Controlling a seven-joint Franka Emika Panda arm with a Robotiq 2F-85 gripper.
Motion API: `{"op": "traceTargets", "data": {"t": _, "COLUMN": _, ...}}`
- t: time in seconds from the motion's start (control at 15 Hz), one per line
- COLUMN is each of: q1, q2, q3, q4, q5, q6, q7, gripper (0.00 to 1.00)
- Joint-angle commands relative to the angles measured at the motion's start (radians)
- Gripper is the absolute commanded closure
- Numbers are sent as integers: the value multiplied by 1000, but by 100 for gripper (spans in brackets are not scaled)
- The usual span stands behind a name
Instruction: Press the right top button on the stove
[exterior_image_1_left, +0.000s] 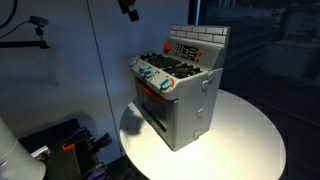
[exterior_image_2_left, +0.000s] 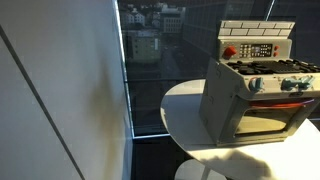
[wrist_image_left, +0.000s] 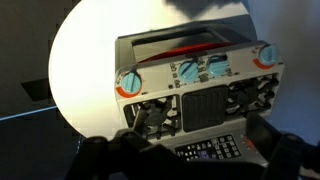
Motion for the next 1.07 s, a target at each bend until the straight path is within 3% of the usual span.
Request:
{"op": "traceTargets", "data": {"t": 0.0, "q1": -14, "q2": 84, "q3": -25, "q4": 63, "q5": -2, "q6": 37, "q7": -1, "gripper": 0}}
{"op": "traceTargets", "data": {"t": 0.67, "q1": -83, "q2": 257, "q3": -34, "q4": 114, "q5": -52, "q6": 213, "q7": 32, "gripper": 0}}
{"op": "traceTargets", "data": {"t": 1.0, "q1": -75, "q2": 258, "q3": -44, "q4": 90, "q5": -45, "q6": 239, "q7": 16, "gripper": 0}}
